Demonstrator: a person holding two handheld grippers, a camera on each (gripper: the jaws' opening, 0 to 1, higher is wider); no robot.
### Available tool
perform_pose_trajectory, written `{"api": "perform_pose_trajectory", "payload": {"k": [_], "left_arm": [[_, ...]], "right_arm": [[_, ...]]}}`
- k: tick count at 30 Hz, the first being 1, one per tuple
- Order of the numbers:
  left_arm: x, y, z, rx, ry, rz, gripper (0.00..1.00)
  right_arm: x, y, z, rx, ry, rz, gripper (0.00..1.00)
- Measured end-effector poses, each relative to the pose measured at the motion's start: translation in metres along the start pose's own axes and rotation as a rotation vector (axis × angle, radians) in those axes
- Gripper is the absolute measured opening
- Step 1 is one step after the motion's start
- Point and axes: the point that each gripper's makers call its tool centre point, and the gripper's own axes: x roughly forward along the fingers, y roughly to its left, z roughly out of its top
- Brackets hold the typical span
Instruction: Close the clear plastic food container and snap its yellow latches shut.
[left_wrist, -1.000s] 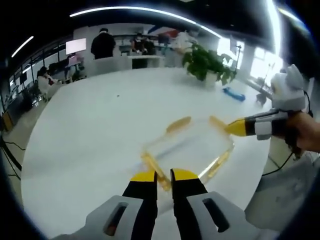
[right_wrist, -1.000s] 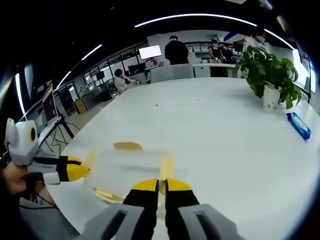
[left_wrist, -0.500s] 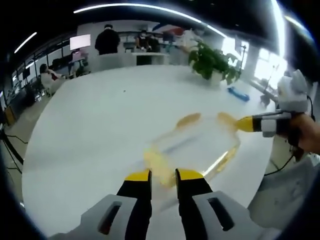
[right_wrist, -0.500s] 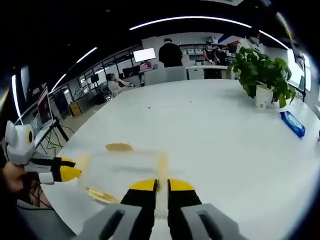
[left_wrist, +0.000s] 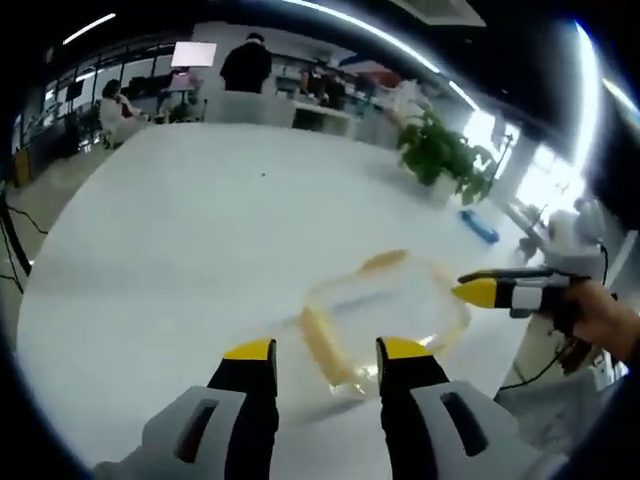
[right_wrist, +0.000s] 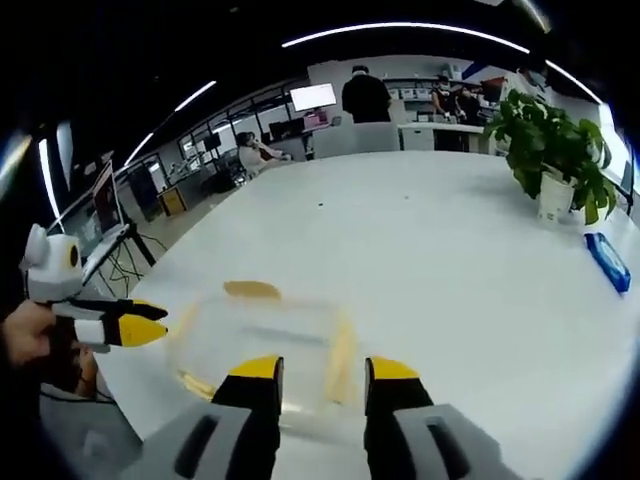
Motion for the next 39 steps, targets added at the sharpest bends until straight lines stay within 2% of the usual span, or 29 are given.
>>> {"api": "perform_pose_trajectory", "payload": {"k": [4, 7, 8, 9, 12, 16, 18, 25, 30, 31, 32, 34, 37, 39], "left_arm": [[0.007, -0.004, -0.010, -0.040, 0.040, -0.029, 0.36], [0.011, -0.007, -0.016, -0.037, 0.063, -0.044, 0.34], [0.012, -0.008, -0.018, -0.037, 0.069, -0.048, 0.33], [0.013, -0.009, -0.018, -0.049, 0.066, -0.062, 0.33], [0.017, -0.013, -0.018, -0.074, 0.068, -0.090, 0.31], [0.019, -0.013, -0.018, -0.090, 0.105, -0.116, 0.32], [0.019, -0.014, -0.017, -0.048, 0.118, -0.129, 0.32], [0.020, -0.017, -0.017, 0.019, 0.198, -0.165, 0.30], [0.021, -0.017, -0.019, 0.022, 0.224, -0.189, 0.29], [0.020, -0.013, -0.022, 0.033, 0.239, -0.188, 0.29], [0.022, -0.016, -0.021, 0.020, 0.226, -0.199, 0.29], [0.021, -0.018, -0.021, 0.055, 0.249, -0.175, 0.28], [0.021, -0.015, -0.021, 0.020, 0.230, -0.207, 0.27], [0.028, -0.013, -0.028, -0.004, 0.237, -0.232, 0.27]], "right_arm": [[0.005, 0.000, -0.002, 0.023, 0.015, 0.030, 0.30], [0.009, 0.002, -0.009, 0.027, 0.056, 0.059, 0.30], [0.011, 0.007, -0.005, 0.073, 0.030, 0.088, 0.31], [0.011, 0.007, -0.008, 0.101, 0.055, 0.094, 0.30], [0.012, 0.004, -0.006, 0.081, 0.066, 0.099, 0.32], [0.015, 0.004, -0.007, 0.109, 0.096, 0.124, 0.33], [0.017, 0.006, -0.005, 0.100, 0.102, 0.121, 0.33], [0.017, 0.007, -0.007, 0.093, 0.160, 0.140, 0.31], [0.018, 0.007, -0.008, 0.078, 0.181, 0.158, 0.28], [0.024, 0.017, 0.003, 0.112, 0.122, 0.217, 0.29], [0.022, 0.011, -0.005, 0.079, 0.170, 0.189, 0.29], [0.022, 0.015, -0.007, 0.084, 0.174, 0.184, 0.29], [0.022, 0.017, -0.006, 0.096, 0.167, 0.187, 0.29], [0.020, 0.015, -0.011, 0.100, 0.179, 0.178, 0.30]]}}
